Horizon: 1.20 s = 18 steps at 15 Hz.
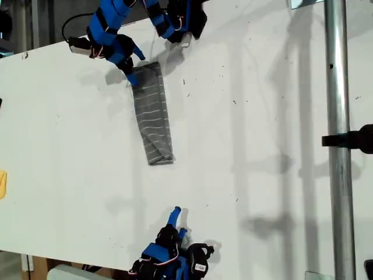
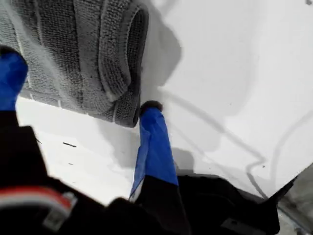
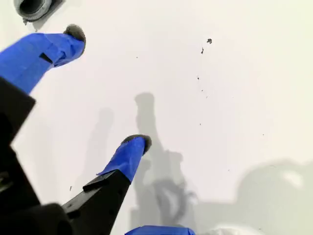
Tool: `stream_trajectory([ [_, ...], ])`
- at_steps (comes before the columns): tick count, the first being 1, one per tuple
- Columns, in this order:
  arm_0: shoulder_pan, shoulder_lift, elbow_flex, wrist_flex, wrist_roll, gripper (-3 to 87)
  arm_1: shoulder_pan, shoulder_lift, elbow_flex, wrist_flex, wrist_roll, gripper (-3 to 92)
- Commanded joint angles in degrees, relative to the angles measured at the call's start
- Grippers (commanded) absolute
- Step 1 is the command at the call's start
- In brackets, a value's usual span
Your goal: Grasp corners of a towel and fold twice.
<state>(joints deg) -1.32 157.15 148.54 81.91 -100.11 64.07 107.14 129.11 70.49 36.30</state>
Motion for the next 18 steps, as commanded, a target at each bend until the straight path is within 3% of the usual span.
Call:
stream_trajectory([
  [1,0.9,0.9,-0.5,-0.8,0.1,36.0,-0.8,-4.2,3.4,-10.0,-1.8,44.7],
  [4,1.1,1.9,-0.2,-0.8,-0.2,36.5,-3.8,-10.9,1.1,-12.7,-4.7,43.8],
  [7,0.6,1.9,-0.2,-0.9,-0.1,36.7,-16.5,-16.3,-4.4,-12.1,-1.9,40.4],
  [9,0.7,2.1,-0.1,-0.9,-0.2,36.8,-27.9,-18.4,-10.1,-12.6,6.1,25.2],
  [10,1.0,2.3,-0.1,-0.9,-0.4,37.1,-33.2,-19.7,-13.6,-13.1,12.5,7.3],
  [11,1.1,2.5,-0.1,-0.8,-0.4,37.1,-37.9,-22.6,-18.1,-13.2,15.0,3.9],
  [15,1.8,3.4,0.2,-0.6,-0.7,37.2,-51.3,-29.1,-32.1,-1.1,22.2,-0.2],
  [18,0.8,3.4,0.3,-0.9,-0.3,37.2,-55.5,-23.1,-35.0,20.3,29.4,-0.2],
])
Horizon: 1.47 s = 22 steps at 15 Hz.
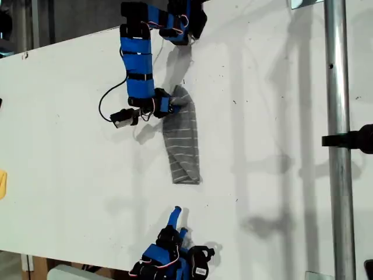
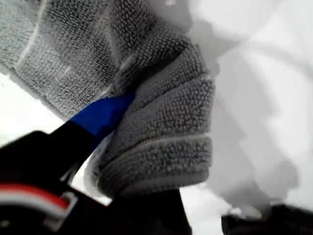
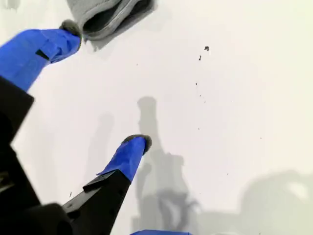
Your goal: Grasp corners of a towel and fold twice.
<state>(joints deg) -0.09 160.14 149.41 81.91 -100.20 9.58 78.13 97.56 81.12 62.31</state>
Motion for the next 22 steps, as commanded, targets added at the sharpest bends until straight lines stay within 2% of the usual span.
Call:
stream_trajectory([
  [1,-0.6,0.5,-0.5,-0.9,-0.1,37.3,-2.1,8.7,-5.4,17.8,6.2,-0.2],
  [3,-0.5,0.9,-0.5,-0.9,-0.2,37.2,-3.9,14.2,-14.5,36.2,10.3,-0.2],
  [4,-0.4,1.1,-0.4,-0.9,-0.3,37.2,-4.6,21.5,-16.8,34.0,9.7,-0.2],
  [5,-0.5,1.2,-0.4,-0.9,-0.2,37.1,-4.7,26.4,-14.3,25.8,7.9,-0.2],
  [9,-0.8,1.5,-0.4,-0.9,-0.1,36.9,-10.7,22.0,-12.6,2.5,6.2,-0.2],
  [12,-1.5,1.5,-0.4,-1.0,0.3,36.8,-15.6,13.5,-13.2,-10.7,7.6,-0.2],
  [14,-1.8,1.6,-0.4,-1.0,0.4,36.7,-16.0,6.9,-13.8,-14.0,8.3,-0.2],
  [15,-1.7,1.6,-0.4,-1.0,0.4,36.7,-15.4,5.4,-13.8,-13.8,8.6,10.1],
  [16,-1.6,1.6,-0.4,-1.0,0.3,36.6,-13.7,5.0,-16.7,-10.7,8.1,41.9],
  [18,-1.8,1.6,-0.4,-1.1,0.4,36.6,-8.8,9.6,-25.1,-9.2,-1.7,42.3],
  [20,-1.9,1.6,-0.3,-1.2,0.4,36.7,-1.1,18.7,-24.4,-9.6,-4.0,44.3],
  [22,-1.8,4.1,0.9,-2.1,0.1,37.4,6.1,28.5,-17.7,-9.1,-5.4,41.6],
])
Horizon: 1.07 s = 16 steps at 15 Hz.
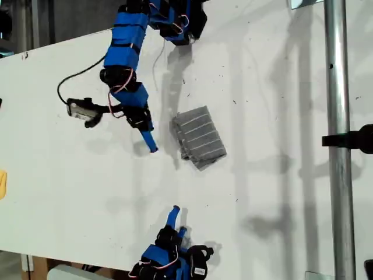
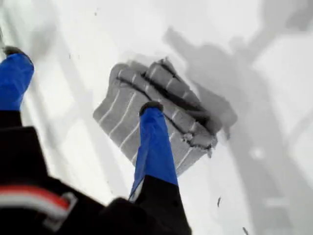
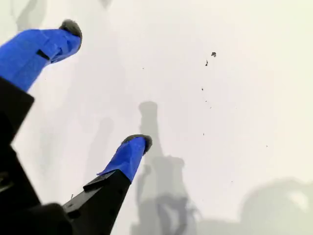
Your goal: Grasp corners of a towel and fold twice.
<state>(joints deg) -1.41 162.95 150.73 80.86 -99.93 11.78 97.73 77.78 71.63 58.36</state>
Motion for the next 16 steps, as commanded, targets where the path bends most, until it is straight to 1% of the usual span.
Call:
stream_trajectory([
  [1,-1.1,3.2,0.6,-1.8,0.4,37.7,6.6,14.9,8.2,-0.3,-1.8,39.4],
  [2,-1.2,6.0,1.9,-2.6,1.1,38.3,8.6,21.4,15.4,-0.4,-1.8,35.8],
  [3,-1.5,10.7,4.2,-3.9,2.2,39.4,10.2,29.9,24.8,-1.4,-1.8,18.5],
  [4,-1.7,18.1,7.7,-6.3,5.1,39.6,11.7,40.3,35.8,-3.2,1.3,-0.2],
  [5,-2.7,28.7,12.6,-7.6,5.7,35.4,12.7,51.1,47.5,-4.5,5.0,-0.2],
  [6,-3.3,36.5,16.3,-7.9,5.6,29.1,12.9,60.6,57.7,-4.5,8.3,-0.2],
  [8,-4.1,36.0,16.9,-8.3,5.9,26.9,11.0,73.4,73.6,-4.0,14.1,-0.2],
  [9,-4.9,36.0,18.0,-9.1,4.8,26.1,10.6,77.3,78.0,-2.5,16.1,-0.2],
  [10,-5.9,36.0,21.0,-10.0,2.8,26.0,11.5,82.5,82.5,-0.6,17.7,-0.2],
  [11,-6.0,36.0,25.8,-11.2,1.2,25.3,12.0,91.1,88.2,2.9,23.1,-0.2],
  [12,-6.1,35.6,28.2,-9.1,-2.5,24.7,14.0,90.3,88.2,11.1,29.9,0.8],
  [13,-5.4,36.0,28.0,-6.9,-2.7,24.5,12.8,90.0,88.3,11.3,27.8,5.1],
  [14,-4.5,35.9,28.0,-6.8,6.3,24.4,9.1,90.5,88.0,11.6,28.0,5.2],
  [15,-4.2,35.9,28.0,-6.8,22.5,24.2,7.0,90.5,88.0,11.6,27.5,5.9],
  [16,-4.2,35.9,28.0,-6.8,41.2,24.1,5.3,90.5,88.0,11.6,27.5,6.1],
])
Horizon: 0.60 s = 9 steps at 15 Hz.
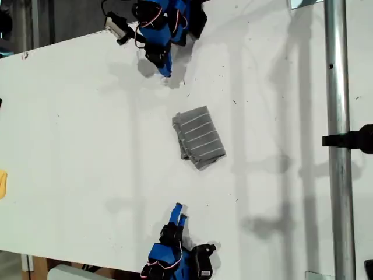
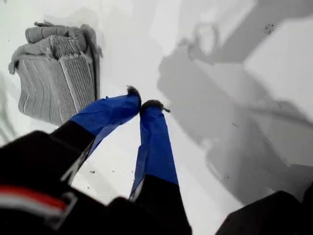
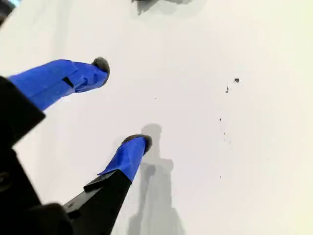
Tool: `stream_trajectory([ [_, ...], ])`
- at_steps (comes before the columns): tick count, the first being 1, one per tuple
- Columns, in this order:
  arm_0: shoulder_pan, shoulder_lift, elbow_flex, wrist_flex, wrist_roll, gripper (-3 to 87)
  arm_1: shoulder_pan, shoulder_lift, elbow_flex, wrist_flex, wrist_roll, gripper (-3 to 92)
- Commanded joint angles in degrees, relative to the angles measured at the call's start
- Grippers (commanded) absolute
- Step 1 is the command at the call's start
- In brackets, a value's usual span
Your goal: Grasp corners of a towel and fold twice.
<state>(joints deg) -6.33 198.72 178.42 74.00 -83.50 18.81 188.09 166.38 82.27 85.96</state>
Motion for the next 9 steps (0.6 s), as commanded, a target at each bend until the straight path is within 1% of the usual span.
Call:
stream_trajectory([
  [1,0.8,0.3,0.4,-0.4,30.2,23.3,-3.4,0.2,-0.6,1.0,-0.1,6.1],
  [2,0.6,0.3,0.4,-0.2,28.4,21.9,-4.7,0.2,-0.6,1.0,-0.1,6.1],
  [4,0.6,0.3,0.4,-0.2,28.4,18.9,-6.7,0.2,-0.6,1.0,-0.1,6.1],
  [9,0.6,0.3,0.4,-0.2,28.4,18.9,-8.1,0.2,-0.6,1.0,-0.1,6.1],
])
